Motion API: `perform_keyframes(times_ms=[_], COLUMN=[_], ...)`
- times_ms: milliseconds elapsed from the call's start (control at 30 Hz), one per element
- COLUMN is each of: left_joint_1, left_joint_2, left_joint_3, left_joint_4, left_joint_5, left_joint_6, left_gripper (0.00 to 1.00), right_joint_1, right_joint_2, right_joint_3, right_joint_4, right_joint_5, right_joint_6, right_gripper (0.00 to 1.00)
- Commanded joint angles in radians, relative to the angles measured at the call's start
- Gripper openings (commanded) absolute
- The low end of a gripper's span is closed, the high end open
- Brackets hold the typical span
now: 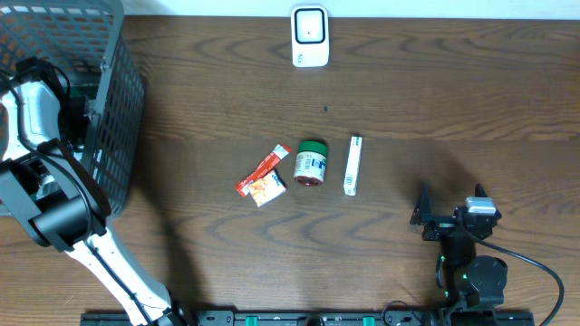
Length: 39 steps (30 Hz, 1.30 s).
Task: Scan the item barcode
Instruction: 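Reach the left gripper into the basket and grasp the green glove packs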
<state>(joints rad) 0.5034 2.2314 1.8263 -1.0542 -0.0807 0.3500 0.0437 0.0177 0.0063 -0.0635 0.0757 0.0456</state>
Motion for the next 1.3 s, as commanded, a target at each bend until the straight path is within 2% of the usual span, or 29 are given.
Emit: perform_keyframes(times_ms=[0,233,500,633,700,1267], left_joint_1=[0.009,0.027,0.03,0.02,0.019,0.019], left_joint_2=[0.014,0.014,0.01,-0.001,-0.005,0.011], left_joint_3=[-0.009,-0.026,-0.055,-0.055,-0.055,-0.056], left_joint_4=[0.015,0.109,0.175,0.195,0.202,0.301], left_joint_5=[0.016,-0.092,-0.105,-0.321,-0.371,-0.365], left_joint_6=[0.016,0.011,0.011,-0.051,-0.058,-0.094], left_gripper=[0.98,0.98,0.98,0.98,0.98,0.98], right_joint_1=[0.01,0.01,0.01,0.01,0.01,0.01], right_joint_2=[-0.003,-0.003,-0.003,-0.003,-0.003,-0.003], right_joint_3=[-0.001,-0.001,-0.001,-0.001,-0.001,-0.001], right_joint_4=[-0.004,-0.004,-0.004,-0.004,-0.004,-0.004], right_joint_5=[0.002,0.002,0.002,0.001,0.001,0.002], right_joint_6=[0.013,0.013,0.013,0.013,0.013,0.013], right_gripper=[0.99,0.99,0.99,0.99,0.99,0.99])
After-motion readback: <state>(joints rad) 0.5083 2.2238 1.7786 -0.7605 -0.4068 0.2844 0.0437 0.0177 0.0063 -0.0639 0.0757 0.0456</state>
